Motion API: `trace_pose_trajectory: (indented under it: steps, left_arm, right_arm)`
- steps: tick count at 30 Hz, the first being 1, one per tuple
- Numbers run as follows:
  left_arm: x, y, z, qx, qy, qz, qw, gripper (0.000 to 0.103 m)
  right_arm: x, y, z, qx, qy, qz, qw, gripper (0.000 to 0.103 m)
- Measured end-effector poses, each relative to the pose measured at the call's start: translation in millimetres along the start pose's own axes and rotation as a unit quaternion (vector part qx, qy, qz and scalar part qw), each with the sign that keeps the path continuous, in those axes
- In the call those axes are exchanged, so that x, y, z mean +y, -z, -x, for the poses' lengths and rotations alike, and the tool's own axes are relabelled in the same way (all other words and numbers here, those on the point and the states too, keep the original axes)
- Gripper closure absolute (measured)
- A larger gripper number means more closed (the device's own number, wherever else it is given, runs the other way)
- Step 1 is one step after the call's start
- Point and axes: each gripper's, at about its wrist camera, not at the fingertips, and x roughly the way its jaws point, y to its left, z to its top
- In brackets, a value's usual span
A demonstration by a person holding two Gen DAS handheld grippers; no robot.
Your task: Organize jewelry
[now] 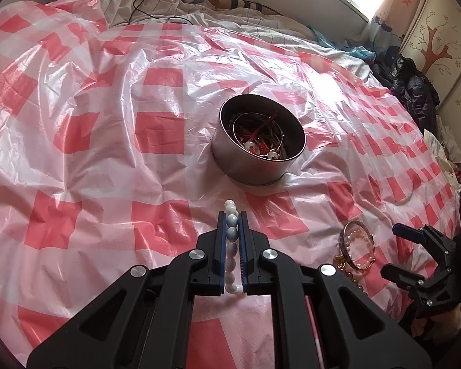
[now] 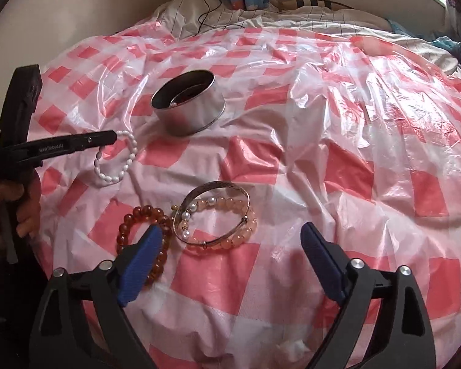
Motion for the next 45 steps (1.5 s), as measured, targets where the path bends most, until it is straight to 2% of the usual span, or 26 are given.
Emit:
trace_pose_trajectory:
  steps: [5, 10, 12, 13, 14, 21, 25, 28, 30, 36, 45]
  left_arm:
    - [-1.6, 0.6, -1.8, 0.002, -0.001, -0.003, 1.0, 0.096]
    - [-2.1, 0.4, -2.9, 0.004, -0.002, -0.004, 1.0, 0.096]
    - [-2.0, 0.4, -2.7, 0.004, -0.002, -0.005, 1.0, 0.096]
    - [-2.0, 0.4, -2.7, 0.004, -0.002, -0.005, 1.0, 0.096]
    - [-2.1, 0.4, -2.9, 0.004, -0.002, -0.005, 1.0, 0.096]
    - [-0.5, -0.6, -3.5, 0.006, 0.009, 0.005, 0.9999, 0.096]
    - [13.6, -2.4, -3.1, 0.004, 0.036, 0.046, 0.9983, 0.096]
    - [22.9, -3.2, -1.4, -0.002, 0.049, 0.069, 0.9964, 0.096]
    - [24.8, -3.3, -1.4, -0.003, 0.058, 0.078, 0.9953, 0.096]
    - [19.1, -5.6, -1.0, -0.012, 0.043, 0.064, 0.997, 0.096]
    - [4.6, -14.7, 27.6, -0.066, 0.07, 0.043, 0.9944, 0.096]
  right_arm:
    - [19.8, -10.4, -14.5, 0.011, -0.006, 0.025, 1.0, 0.011]
    - [32.1, -14.4, -46.6, 0.038, 0.02, 0.042, 0.998, 0.011]
    - [30.2, -12.6, -52.9, 0.039, 0.018, 0.04, 0.998, 0.017]
    - [27.5, -12.6, -51.9, 0.035, 0.014, 0.034, 0.999, 0.025]
    - [25.4, -13.3, -50.8, 0.032, 0.016, 0.031, 0.999, 0.042]
    - [19.6, -16.2, -39.4, 0.007, 0.001, 0.016, 1.0, 0.044]
    - [11.1, -24.2, -18.2, -0.048, -0.058, -0.018, 0.997, 0.044]
    - [-2.4, -29.3, -7.1, -0.08, -0.113, -0.059, 0.989, 0.044]
    - [-10.8, -31.6, -6.9, -0.085, -0.142, -0.084, 0.983, 0.044]
    - [-22.3, -32.4, -8.2, -0.087, -0.173, -0.123, 0.973, 0.044]
    - [-20.4, -33.3, -9.8, -0.095, -0.204, -0.131, 0.966, 0.044]
